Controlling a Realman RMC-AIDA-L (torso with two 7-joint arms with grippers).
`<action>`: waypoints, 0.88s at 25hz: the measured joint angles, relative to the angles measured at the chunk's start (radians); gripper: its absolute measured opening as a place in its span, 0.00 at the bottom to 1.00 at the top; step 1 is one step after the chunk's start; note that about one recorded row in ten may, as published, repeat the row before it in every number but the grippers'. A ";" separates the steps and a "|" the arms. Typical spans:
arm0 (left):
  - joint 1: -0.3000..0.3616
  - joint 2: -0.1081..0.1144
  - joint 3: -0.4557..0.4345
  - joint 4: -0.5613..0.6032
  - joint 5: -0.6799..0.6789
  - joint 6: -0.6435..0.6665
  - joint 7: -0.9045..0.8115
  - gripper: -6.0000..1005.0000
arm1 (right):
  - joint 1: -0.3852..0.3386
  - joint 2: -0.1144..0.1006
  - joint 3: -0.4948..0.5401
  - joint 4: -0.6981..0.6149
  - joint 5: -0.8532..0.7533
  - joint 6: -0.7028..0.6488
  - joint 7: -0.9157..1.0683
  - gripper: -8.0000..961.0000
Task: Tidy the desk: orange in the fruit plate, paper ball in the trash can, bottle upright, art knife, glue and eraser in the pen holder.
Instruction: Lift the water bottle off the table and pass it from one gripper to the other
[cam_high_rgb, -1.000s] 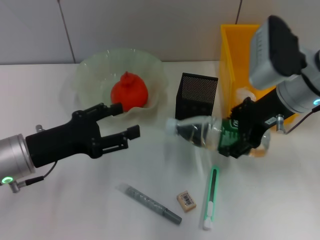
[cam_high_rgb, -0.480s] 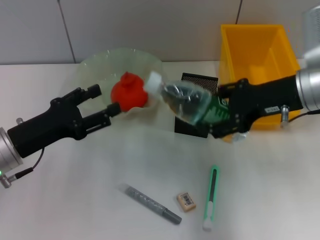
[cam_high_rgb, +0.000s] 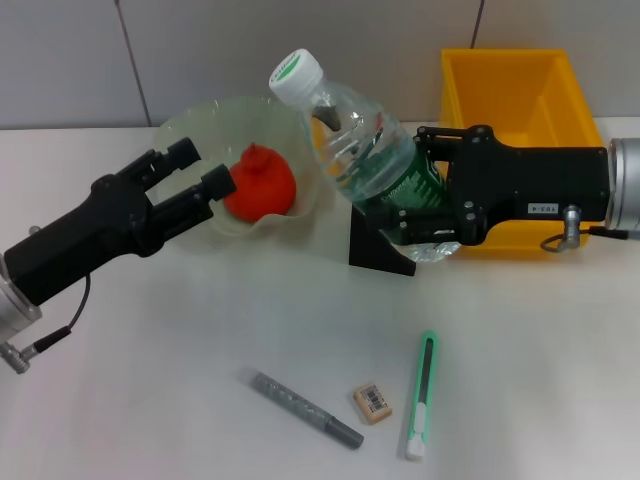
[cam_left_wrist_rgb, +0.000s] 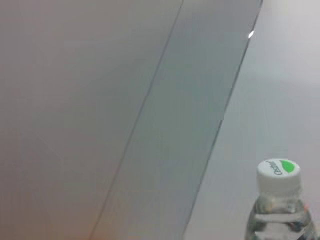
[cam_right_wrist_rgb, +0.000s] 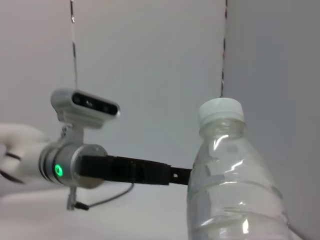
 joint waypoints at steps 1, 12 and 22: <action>0.000 0.000 0.001 0.000 -0.006 0.017 -0.008 0.74 | 0.000 0.000 0.000 0.000 0.000 0.000 0.000 0.79; -0.028 -0.004 0.000 -0.053 -0.022 0.112 -0.009 0.74 | 0.015 0.003 -0.005 0.159 0.083 -0.037 -0.110 0.79; -0.060 -0.009 0.003 -0.131 -0.075 0.155 0.024 0.73 | 0.042 0.006 -0.009 0.265 0.086 -0.040 -0.156 0.79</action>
